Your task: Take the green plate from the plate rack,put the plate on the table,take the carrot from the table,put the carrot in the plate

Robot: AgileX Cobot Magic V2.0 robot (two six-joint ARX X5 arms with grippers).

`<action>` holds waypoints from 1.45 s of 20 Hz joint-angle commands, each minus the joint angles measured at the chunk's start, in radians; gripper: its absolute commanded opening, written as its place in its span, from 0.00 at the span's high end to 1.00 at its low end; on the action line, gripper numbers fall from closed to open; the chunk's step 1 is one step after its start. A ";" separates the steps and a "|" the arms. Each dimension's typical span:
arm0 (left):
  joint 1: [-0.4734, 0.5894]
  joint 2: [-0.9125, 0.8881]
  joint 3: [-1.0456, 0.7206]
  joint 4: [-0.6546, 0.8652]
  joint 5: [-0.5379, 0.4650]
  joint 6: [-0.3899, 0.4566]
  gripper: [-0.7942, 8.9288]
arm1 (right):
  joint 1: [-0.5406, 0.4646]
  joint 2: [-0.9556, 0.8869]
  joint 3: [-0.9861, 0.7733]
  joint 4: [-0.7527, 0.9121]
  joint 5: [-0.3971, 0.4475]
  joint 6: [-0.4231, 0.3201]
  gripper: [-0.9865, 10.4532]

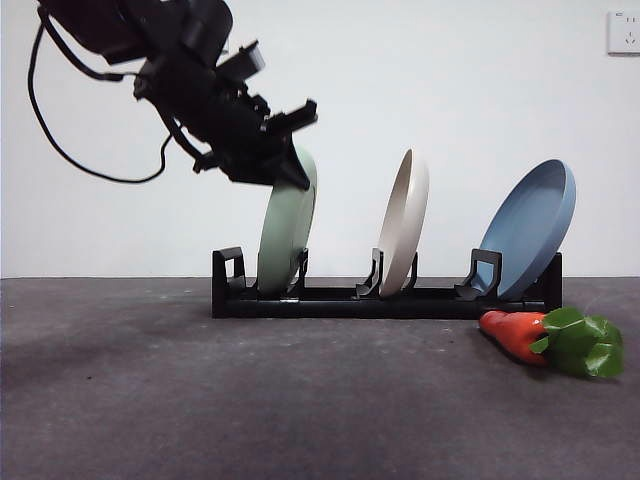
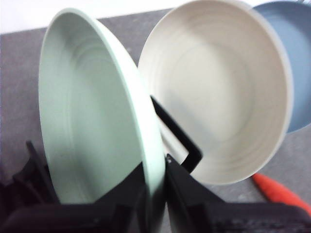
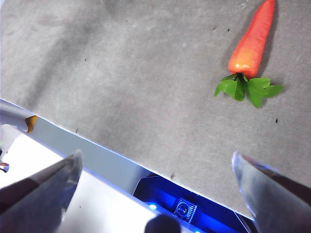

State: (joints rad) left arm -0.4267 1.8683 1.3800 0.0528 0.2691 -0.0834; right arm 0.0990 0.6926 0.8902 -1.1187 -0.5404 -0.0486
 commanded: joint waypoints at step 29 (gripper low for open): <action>-0.573 -0.413 -0.419 -0.453 -0.621 0.387 0.92 | 0.002 0.000 0.002 -0.016 -0.004 0.011 0.39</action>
State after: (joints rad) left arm -0.9928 1.4528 0.9623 -0.4267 -0.3443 0.2775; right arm 0.0990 0.6926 0.8902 -1.1362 -0.5404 -0.0452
